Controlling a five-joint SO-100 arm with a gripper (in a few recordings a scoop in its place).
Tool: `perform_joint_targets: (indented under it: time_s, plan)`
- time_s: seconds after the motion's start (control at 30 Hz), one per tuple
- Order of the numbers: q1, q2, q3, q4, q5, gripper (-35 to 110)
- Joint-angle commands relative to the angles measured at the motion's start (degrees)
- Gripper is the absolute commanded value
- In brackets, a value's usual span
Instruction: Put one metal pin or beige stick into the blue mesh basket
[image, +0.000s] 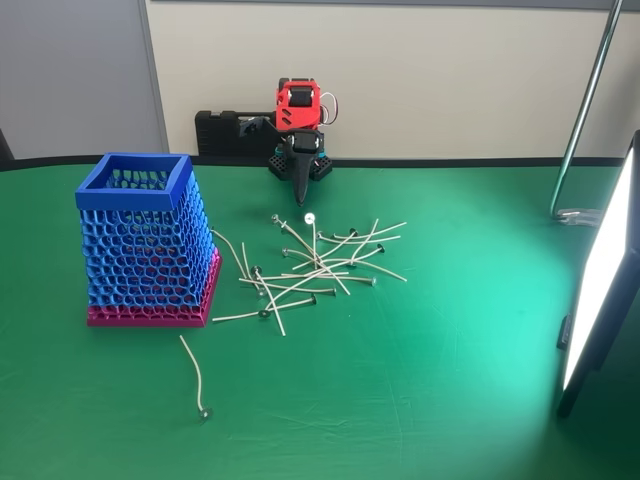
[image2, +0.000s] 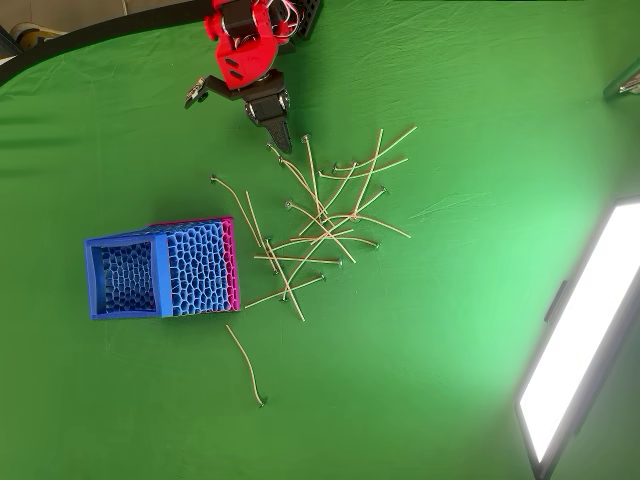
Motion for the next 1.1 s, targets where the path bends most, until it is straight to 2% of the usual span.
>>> perform_joint_targets:
  time_s: [0.0, 1.07]
  plan:
    - [0.35, 0.44, 0.00, 0.44, 0.35, 1]
    - [0.26, 0.44, 0.53, -1.05, -0.44, 1]
